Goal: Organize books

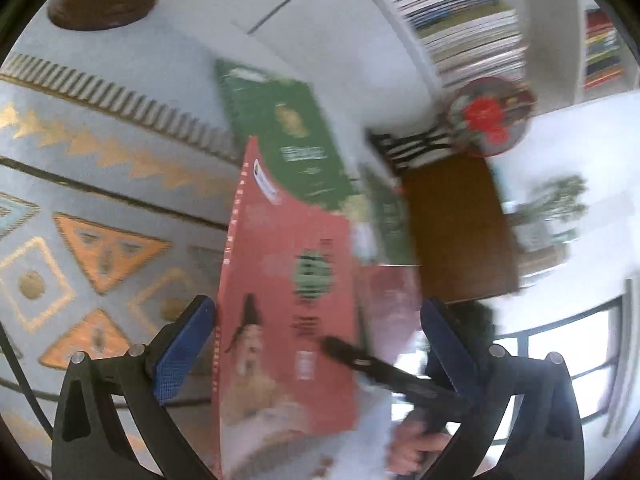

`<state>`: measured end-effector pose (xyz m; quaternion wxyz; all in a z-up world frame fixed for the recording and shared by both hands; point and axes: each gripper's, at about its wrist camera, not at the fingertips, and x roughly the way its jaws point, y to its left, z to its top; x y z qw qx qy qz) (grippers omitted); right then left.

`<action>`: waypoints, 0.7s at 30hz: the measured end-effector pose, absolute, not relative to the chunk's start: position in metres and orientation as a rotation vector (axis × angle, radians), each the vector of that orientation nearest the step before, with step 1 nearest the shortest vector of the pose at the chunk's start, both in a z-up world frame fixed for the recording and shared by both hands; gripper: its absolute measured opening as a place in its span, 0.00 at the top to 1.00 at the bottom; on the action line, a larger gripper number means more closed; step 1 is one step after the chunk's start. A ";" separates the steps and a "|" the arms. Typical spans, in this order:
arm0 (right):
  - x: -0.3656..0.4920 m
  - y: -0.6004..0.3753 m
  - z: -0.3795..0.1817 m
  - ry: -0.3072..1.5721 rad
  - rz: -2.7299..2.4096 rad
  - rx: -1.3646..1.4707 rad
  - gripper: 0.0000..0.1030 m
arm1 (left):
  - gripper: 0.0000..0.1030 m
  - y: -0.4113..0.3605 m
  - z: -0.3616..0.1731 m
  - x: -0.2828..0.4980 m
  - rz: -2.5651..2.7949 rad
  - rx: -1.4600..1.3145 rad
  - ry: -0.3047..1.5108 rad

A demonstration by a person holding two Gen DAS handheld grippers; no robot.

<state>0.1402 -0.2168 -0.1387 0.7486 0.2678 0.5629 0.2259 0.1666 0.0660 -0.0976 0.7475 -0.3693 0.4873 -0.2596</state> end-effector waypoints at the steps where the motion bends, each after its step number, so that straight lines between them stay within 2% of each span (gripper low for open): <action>1: 0.141 -0.216 -0.138 1.233 0.489 0.588 0.89 | 0.03 0.064 -0.094 0.166 -0.571 -0.789 1.071; 5: 0.140 -0.214 -0.133 1.234 0.476 0.548 0.88 | 0.07 0.055 -0.089 0.165 -0.563 -0.687 1.094; 12: 0.135 -0.218 -0.127 1.200 0.497 0.560 0.88 | 0.08 0.048 -0.105 0.166 -0.544 -0.588 1.148; 17: 0.138 -0.229 -0.139 1.213 0.473 0.612 0.88 | 0.08 0.042 -0.133 0.173 -0.615 -0.652 1.224; 20: 0.137 -0.227 -0.143 1.221 0.488 0.607 0.88 | 0.09 0.025 -0.133 0.171 -0.628 -0.495 1.229; 21: 0.137 -0.226 -0.142 1.218 0.489 0.602 0.88 | 0.13 0.020 -0.130 0.170 -0.618 -0.437 1.241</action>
